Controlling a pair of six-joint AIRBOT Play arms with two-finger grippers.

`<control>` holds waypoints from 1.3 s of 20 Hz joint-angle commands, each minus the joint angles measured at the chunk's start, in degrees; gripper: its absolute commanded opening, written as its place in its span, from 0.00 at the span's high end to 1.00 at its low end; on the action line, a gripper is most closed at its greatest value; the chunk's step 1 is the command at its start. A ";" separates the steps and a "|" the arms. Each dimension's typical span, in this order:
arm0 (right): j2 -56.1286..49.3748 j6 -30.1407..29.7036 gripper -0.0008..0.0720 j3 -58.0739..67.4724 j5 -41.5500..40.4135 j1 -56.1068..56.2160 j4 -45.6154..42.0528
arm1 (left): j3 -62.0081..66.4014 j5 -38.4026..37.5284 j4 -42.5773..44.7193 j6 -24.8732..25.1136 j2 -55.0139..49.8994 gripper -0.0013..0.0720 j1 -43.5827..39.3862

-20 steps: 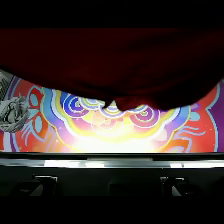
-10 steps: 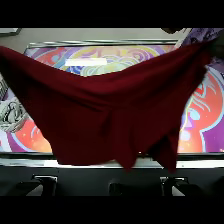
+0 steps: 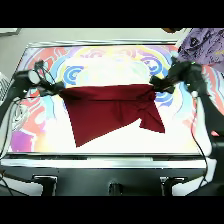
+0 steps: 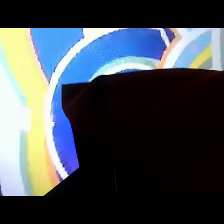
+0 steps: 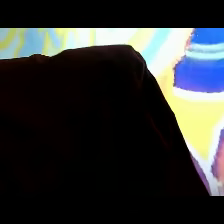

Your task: Fold the clothes and pants, and hang the long-sleeved shirts on hangers.

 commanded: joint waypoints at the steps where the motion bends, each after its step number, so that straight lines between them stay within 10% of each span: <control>1: -5.81 1.44 0.84 -0.46 7.08 -0.09 2.73 | -0.11 2.01 -3.28 0.02 -4.59 0.93 -0.02; 4: -3.39 -3.54 0.49 1.92 -1.27 -2.21 2.67 | 1.11 -4.72 -3.21 0.04 -1.57 0.89 2.62; 5: -1.66 -7.72 0.36 2.27 -4.52 -3.82 2.64 | 1.09 -7.65 -3.08 0.76 0.39 0.78 4.42; 7: 2.58 -15.50 0.36 2.19 -9.25 -7.82 2.95 | 0.76 -13.44 -3.08 5.92 4.59 0.23 8.22; 8: 4.33 -16.37 0.36 2.05 -10.12 -10.54 4.26 | 0.13 -15.85 -3.08 8.00 6.86 0.19 10.01; 13: 6.84 -23.47 0.32 -4.70 -12.59 -23.04 15.13 | -21.84 -16.52 -6.54 10.54 25.20 0.19 18.05; 18: 3.98 -29.53 0.32 -16.63 -11.15 -21.66 20.63 | -49.27 -9.22 -29.51 16.37 40.76 0.19 26.01; 26: -3.93 -30.14 0.45 -17.97 -7.80 -14.23 21.59 | -54.80 -10.75 -31.21 18.34 42.25 0.19 26.38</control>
